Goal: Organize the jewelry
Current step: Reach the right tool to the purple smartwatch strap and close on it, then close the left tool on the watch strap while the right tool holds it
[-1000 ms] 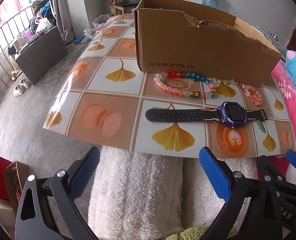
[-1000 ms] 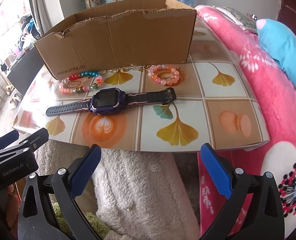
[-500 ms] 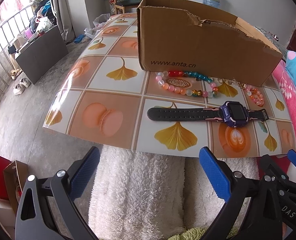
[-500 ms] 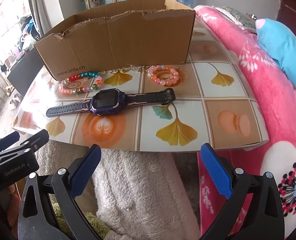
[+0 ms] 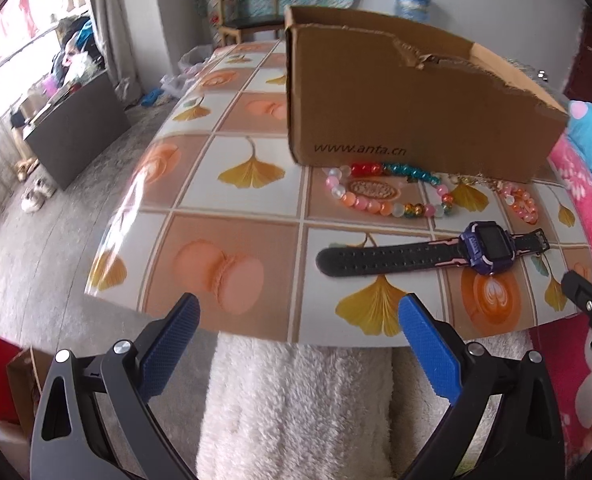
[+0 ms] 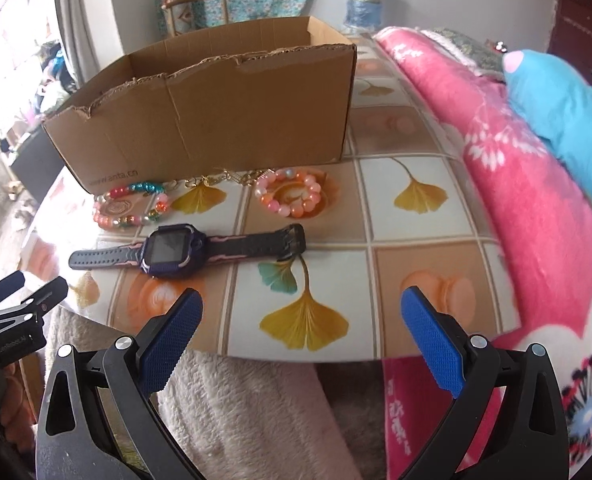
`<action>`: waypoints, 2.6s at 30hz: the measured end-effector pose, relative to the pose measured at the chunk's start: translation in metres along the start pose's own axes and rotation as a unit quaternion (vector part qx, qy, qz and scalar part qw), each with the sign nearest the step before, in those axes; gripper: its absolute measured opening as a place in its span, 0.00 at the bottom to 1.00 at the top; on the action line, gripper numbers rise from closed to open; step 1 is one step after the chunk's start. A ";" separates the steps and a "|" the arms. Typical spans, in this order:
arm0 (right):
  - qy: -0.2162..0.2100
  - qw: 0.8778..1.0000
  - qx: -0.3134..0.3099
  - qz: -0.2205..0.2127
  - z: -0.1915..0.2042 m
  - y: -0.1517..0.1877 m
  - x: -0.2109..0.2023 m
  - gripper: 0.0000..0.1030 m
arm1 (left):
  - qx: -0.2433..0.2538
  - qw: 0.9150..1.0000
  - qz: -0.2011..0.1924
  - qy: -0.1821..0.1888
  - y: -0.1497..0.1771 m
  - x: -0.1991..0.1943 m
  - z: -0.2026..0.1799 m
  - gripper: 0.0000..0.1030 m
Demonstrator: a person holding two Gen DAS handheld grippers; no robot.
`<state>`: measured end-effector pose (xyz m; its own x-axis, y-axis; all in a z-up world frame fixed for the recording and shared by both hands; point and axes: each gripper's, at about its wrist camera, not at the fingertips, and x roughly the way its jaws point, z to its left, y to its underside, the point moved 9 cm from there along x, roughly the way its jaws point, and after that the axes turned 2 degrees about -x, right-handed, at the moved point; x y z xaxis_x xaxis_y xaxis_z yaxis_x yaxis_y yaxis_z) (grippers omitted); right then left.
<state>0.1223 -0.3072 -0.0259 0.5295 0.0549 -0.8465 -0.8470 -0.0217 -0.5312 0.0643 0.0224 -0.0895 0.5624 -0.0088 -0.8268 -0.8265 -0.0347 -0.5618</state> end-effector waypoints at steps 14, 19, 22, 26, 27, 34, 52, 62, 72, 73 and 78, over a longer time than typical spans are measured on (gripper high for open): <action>-0.089 0.995 0.050 0.000 -0.010 -0.021 0.018 0.88 | -0.012 0.993 -0.060 0.103 -0.019 -0.007 0.002 0.95; -0.106 0.993 0.052 0.013 -0.008 -0.021 0.029 0.74 | 0.013 0.992 -0.053 0.116 -0.019 -0.002 -0.011 0.83; -0.114 0.992 0.056 0.017 -0.009 -0.021 0.035 0.66 | 0.018 0.991 -0.037 0.126 -0.018 0.005 -0.017 0.65; -0.113 0.992 0.053 0.016 -0.009 -0.023 0.040 0.56 | 0.013 0.991 -0.008 0.131 -0.014 0.018 -0.019 0.46; -0.111 0.993 0.049 0.014 -0.009 -0.025 0.041 0.54 | 0.012 0.992 -0.006 0.128 -0.014 0.019 -0.018 0.45; -0.072 0.997 0.018 0.008 -0.007 -0.032 0.049 0.26 | 0.000 0.989 0.007 0.146 -0.018 0.022 -0.020 0.44; -0.076 0.997 0.017 0.005 0.005 -0.027 0.046 0.15 | -0.106 0.950 -0.020 0.293 -0.032 -0.004 -0.030 0.44; -0.077 0.997 0.018 0.003 0.004 -0.027 0.047 0.15 | -0.110 0.945 -0.016 0.307 -0.024 0.008 -0.040 0.43; -0.117 0.992 0.001 -0.046 0.013 -0.043 0.015 0.17 | -0.116 0.936 -0.007 0.332 -0.023 0.010 -0.044 0.42; -0.148 0.988 -0.001 -0.046 0.023 -0.045 0.010 0.17 | -0.119 0.934 -0.007 0.336 -0.023 0.010 -0.044 0.42; -0.271 0.962 -0.025 -0.013 0.076 -0.043 0.006 0.17 | -0.147 0.919 -0.002 0.366 -0.023 0.009 -0.034 0.42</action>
<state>0.1580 -0.2302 -0.0056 0.4360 0.5675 -0.6984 -0.8238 -0.0606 -0.5636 0.0893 -0.0107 -0.0833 0.5200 -0.6745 -0.5241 -0.8425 -0.3036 -0.4451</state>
